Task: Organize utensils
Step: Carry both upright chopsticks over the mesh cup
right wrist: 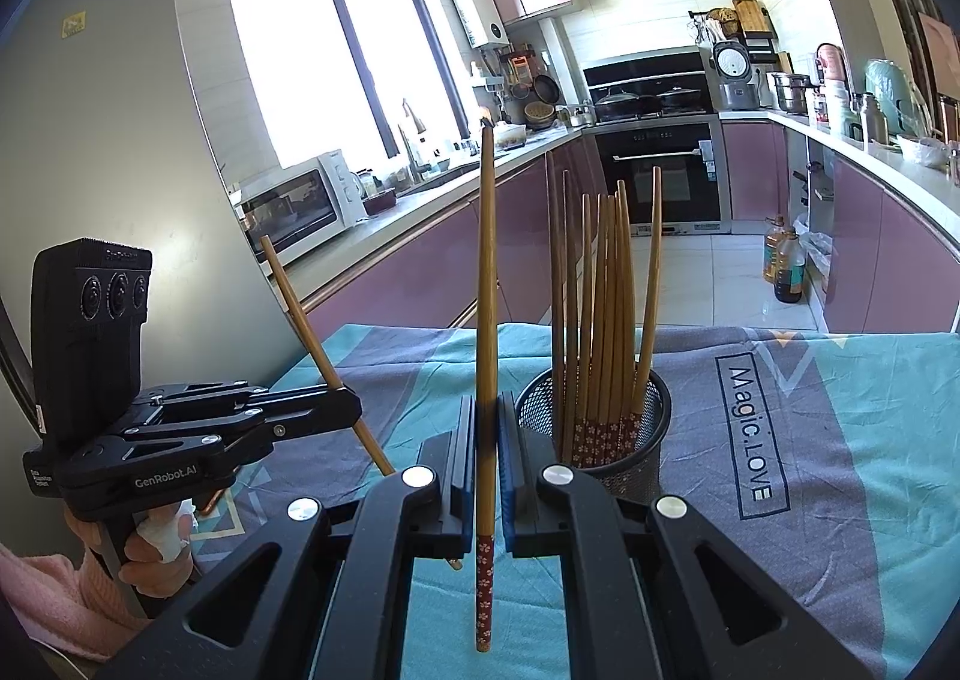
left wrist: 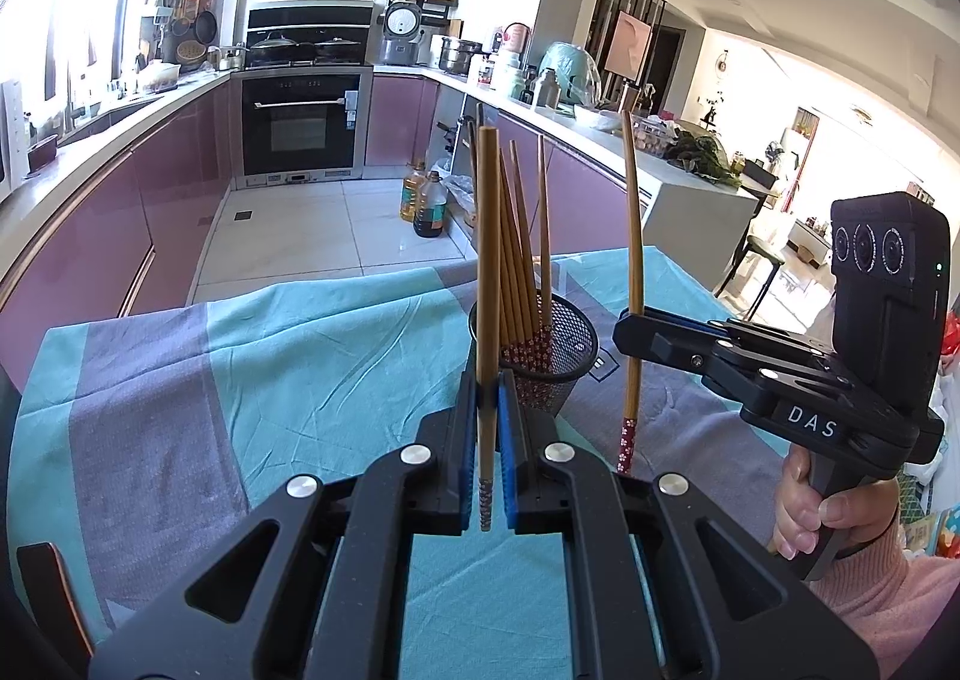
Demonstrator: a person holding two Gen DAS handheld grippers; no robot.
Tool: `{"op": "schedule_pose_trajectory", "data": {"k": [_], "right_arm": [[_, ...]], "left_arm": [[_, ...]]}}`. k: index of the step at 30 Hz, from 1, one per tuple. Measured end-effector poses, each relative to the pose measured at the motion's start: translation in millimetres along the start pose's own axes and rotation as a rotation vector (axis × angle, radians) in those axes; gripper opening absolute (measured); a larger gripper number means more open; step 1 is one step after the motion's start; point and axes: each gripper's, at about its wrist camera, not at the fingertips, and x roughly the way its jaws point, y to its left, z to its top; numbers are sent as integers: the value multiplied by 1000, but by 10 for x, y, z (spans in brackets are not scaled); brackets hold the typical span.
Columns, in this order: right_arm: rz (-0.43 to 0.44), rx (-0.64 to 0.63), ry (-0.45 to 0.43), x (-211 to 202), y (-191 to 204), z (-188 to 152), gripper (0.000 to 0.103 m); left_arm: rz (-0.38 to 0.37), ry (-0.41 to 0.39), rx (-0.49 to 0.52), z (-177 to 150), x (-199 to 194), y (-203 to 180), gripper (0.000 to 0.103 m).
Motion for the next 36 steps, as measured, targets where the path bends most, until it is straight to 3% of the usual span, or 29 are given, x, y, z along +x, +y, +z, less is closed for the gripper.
{"op": "schedule_pose_trajectory", "data": {"k": [36], "right_arm": [[1, -2, -45, -22, -62, 122, 6]], "left_arm": [[-20, -26, 41, 108, -84, -57, 7]]}}
